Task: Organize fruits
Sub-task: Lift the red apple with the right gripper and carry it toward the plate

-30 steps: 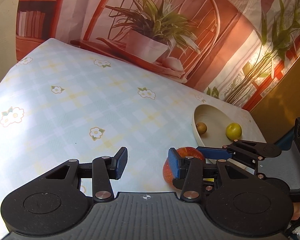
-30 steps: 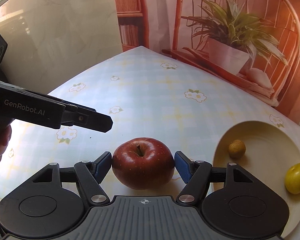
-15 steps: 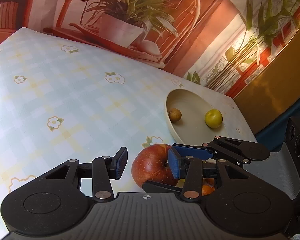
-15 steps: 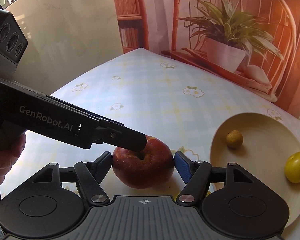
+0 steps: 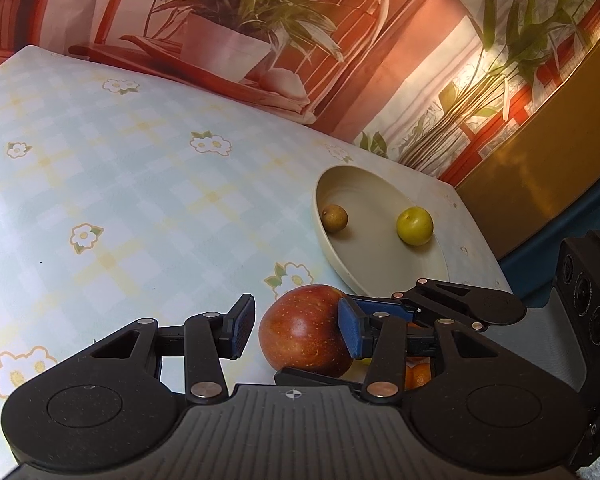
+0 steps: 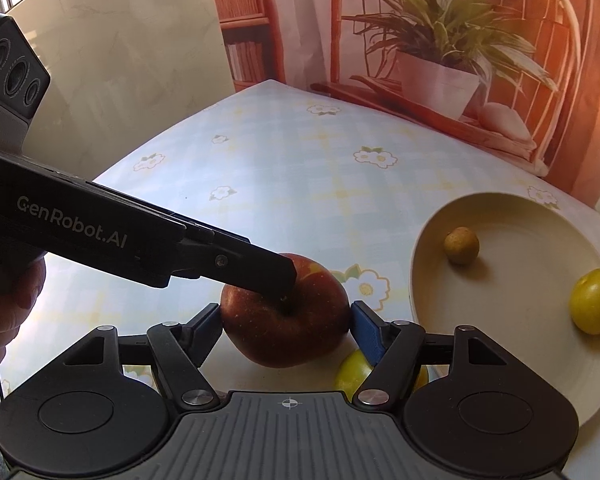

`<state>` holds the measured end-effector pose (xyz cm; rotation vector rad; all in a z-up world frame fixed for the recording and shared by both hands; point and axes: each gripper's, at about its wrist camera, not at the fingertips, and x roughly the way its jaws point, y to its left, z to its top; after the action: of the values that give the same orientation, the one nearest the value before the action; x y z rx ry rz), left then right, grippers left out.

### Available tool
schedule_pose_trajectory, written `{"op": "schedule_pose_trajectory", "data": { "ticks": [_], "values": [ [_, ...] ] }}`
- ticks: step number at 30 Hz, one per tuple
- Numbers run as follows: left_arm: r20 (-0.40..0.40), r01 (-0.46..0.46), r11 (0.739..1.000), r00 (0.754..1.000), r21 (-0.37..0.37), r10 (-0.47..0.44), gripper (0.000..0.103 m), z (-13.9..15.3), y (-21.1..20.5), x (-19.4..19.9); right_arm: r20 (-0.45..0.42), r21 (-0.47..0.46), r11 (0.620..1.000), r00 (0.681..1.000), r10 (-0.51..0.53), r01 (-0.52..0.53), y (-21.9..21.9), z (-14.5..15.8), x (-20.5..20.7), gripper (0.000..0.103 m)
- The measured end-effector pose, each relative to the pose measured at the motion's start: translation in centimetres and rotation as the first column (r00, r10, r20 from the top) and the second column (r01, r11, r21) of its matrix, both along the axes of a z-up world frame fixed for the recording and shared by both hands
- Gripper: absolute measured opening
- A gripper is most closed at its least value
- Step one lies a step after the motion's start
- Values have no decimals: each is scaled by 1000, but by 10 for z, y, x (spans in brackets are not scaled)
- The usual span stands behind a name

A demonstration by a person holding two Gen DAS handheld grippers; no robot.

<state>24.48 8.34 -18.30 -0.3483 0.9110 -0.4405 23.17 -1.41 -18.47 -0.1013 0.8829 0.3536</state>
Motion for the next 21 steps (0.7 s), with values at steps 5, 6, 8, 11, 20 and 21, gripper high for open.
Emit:
{"op": "schedule_pose_trajectory", "data": {
  "ticks": [5,6,8,11,20,21],
  "values": [
    [4,-39,999,999,-3,39,50,0,9,1,-9,5,1000,1000,4,-4,-1,1,1,65],
    [7,-53,999,999,1,53,50,1,11,1,-11,7,1000,1000,6,-6,0,1,1,64],
    [10,-78,997,997,12,78,50,1,14,2,-18,11,1000,1000,9,-9,0,0,3,60],
    [2,-88,996,996,-5,88,50,0,21,3,-22,12,1000,1000,11,-11,2,-1,5,59],
    [-23,-84,996,996,-38,83,46,0,20,2,-26,10,1000,1000,8,-7,4,-3,8,61],
    [-28,-86,995,996,-43,85,46,0,19,2,-26,14,1000,1000,9,-8,3,-3,9,61]
  ]
}}
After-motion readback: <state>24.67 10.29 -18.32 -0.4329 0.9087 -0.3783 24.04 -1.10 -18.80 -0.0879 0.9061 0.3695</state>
